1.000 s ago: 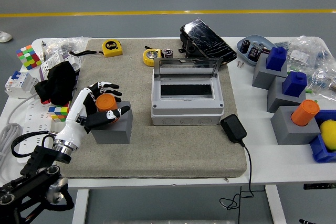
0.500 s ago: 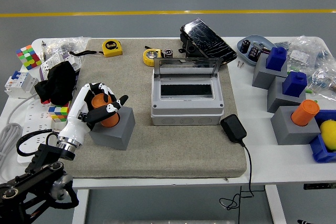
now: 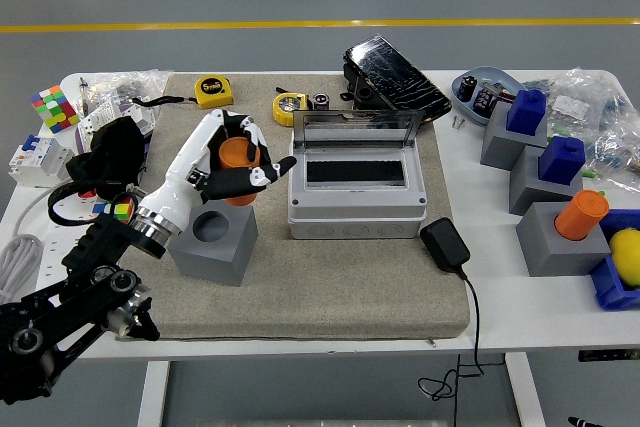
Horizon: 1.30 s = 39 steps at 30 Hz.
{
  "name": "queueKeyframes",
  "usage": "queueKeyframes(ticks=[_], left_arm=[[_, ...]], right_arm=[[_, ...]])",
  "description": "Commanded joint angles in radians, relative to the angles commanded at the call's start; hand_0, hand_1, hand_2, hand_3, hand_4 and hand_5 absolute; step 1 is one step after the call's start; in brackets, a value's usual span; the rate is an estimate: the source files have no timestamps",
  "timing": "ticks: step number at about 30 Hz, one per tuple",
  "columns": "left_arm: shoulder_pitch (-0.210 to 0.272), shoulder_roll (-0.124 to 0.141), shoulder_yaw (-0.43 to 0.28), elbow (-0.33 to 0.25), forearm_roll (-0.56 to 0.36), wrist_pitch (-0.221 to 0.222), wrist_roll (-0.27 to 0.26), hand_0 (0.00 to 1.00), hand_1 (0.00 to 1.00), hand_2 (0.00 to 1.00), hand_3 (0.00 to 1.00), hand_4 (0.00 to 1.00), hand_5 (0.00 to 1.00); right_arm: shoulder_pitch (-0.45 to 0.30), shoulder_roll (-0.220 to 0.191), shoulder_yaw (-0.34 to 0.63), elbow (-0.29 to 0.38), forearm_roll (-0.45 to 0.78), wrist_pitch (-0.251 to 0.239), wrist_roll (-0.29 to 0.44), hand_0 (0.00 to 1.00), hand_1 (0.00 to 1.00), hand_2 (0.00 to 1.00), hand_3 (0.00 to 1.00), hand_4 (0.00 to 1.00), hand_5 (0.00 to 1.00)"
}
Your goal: Fetch the battery,place it into the box,close the lid of the box
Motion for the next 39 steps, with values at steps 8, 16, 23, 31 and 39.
queueKeyframes(ticks=[8, 16, 23, 31, 39], left_arm=[[-0.264, -0.086, 0.153, 0.075, 0.236, -0.037, 0.213, 0.043, 0.024, 0.107, 0.161, 0.998, 0.002], [-0.418, -0.188, 0.290, 0.193, 0.241, -0.074, 0.360, 0.047, 0.032, 0.112, 0.174, 0.998, 0.002], [-0.473, -0.280, 0.369, 0.324, 0.213, -0.070, 0.410, 0.054, 0.042, 0.121, 0.185, 0.998, 0.002], [-0.513, -0.357, 0.403, 0.425, 0.285, -0.031, 0.382, 0.068, 0.052, 0.127, 0.198, 0.998, 0.002], [-0.516, -0.357, 0.431, 0.457, 0.371, -0.043, 0.380, 0.254, 0.458, 0.509, 0.603, 0.998, 0.005]], right_arm=[[0.014, -0.006, -0.018, 0.002, 0.009, -0.004, -0.001, 0.672, 0.672, 0.686, 0.535, 0.915, 0.467], [0.014, -0.013, -0.045, 0.000, 0.020, -0.006, -0.003, 0.672, 0.672, 0.686, 0.535, 0.915, 0.467], [0.013, -0.011, -0.071, 0.000, 0.027, -0.005, -0.002, 0.672, 0.671, 0.686, 0.534, 0.914, 0.467], [0.014, -0.013, -0.084, 0.003, 0.029, -0.006, -0.002, 0.672, 0.672, 0.686, 0.535, 0.914, 0.466], [0.012, -0.013, -0.086, 0.006, 0.025, -0.005, -0.003, 0.673, 0.672, 0.686, 0.535, 0.913, 0.464]])
